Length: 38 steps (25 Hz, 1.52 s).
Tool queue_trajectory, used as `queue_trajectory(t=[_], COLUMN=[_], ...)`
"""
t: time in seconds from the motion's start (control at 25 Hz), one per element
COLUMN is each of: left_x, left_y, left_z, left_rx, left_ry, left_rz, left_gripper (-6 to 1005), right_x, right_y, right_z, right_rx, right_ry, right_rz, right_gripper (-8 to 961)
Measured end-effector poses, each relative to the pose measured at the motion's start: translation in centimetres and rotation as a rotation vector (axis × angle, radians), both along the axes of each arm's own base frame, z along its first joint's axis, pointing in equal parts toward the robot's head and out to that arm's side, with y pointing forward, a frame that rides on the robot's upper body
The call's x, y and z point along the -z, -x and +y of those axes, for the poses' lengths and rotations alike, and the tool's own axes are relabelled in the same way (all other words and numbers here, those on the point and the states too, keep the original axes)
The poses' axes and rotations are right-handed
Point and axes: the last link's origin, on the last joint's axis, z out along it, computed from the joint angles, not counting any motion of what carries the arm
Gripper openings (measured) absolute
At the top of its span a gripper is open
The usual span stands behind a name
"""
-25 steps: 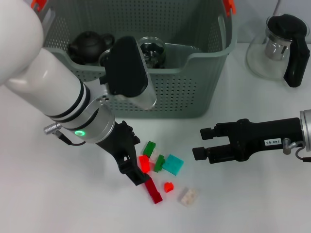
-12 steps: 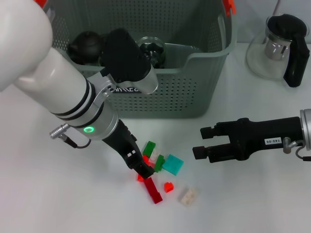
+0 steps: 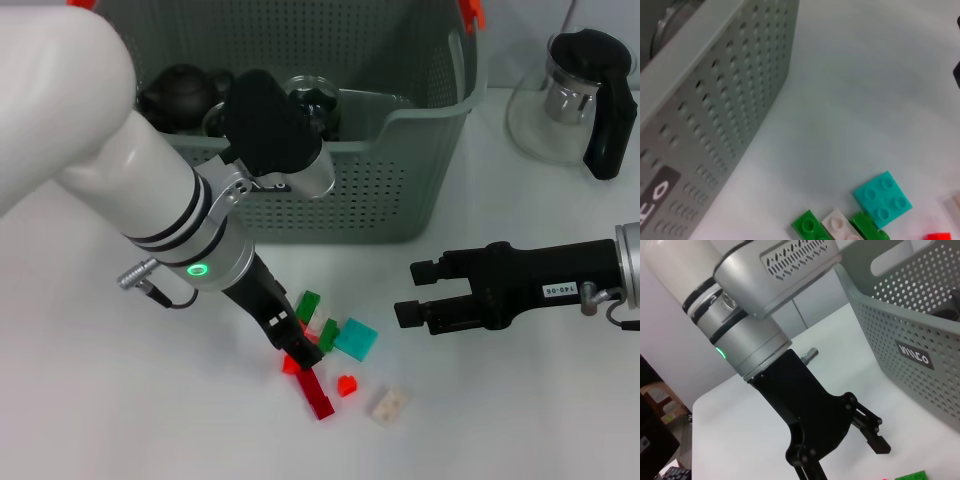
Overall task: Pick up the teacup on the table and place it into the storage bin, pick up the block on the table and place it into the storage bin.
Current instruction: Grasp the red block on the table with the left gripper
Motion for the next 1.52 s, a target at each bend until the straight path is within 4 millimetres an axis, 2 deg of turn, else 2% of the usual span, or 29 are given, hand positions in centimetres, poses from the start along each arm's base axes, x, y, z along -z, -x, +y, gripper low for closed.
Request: queue_trajectory(t=[0.64,1.52], left_x=[0.3,1.3], left_y=[-0.1,0.9], left_z=[0.4,0.6], left_rx=[-0.008,-0.042], left_ry=[-0.009,-0.028], left_rz=[0.003,0.004], left_gripper=[950,905], right_x=[-0.2,-0.2], right_y=[-0.4,-0.4], right_z=[-0.1,-0.2], right_rx=[0.004,0.002], right_ry=[-0.002,-0.002], right_rz=[-0.005,-0.006], right_gripper=[824,823])
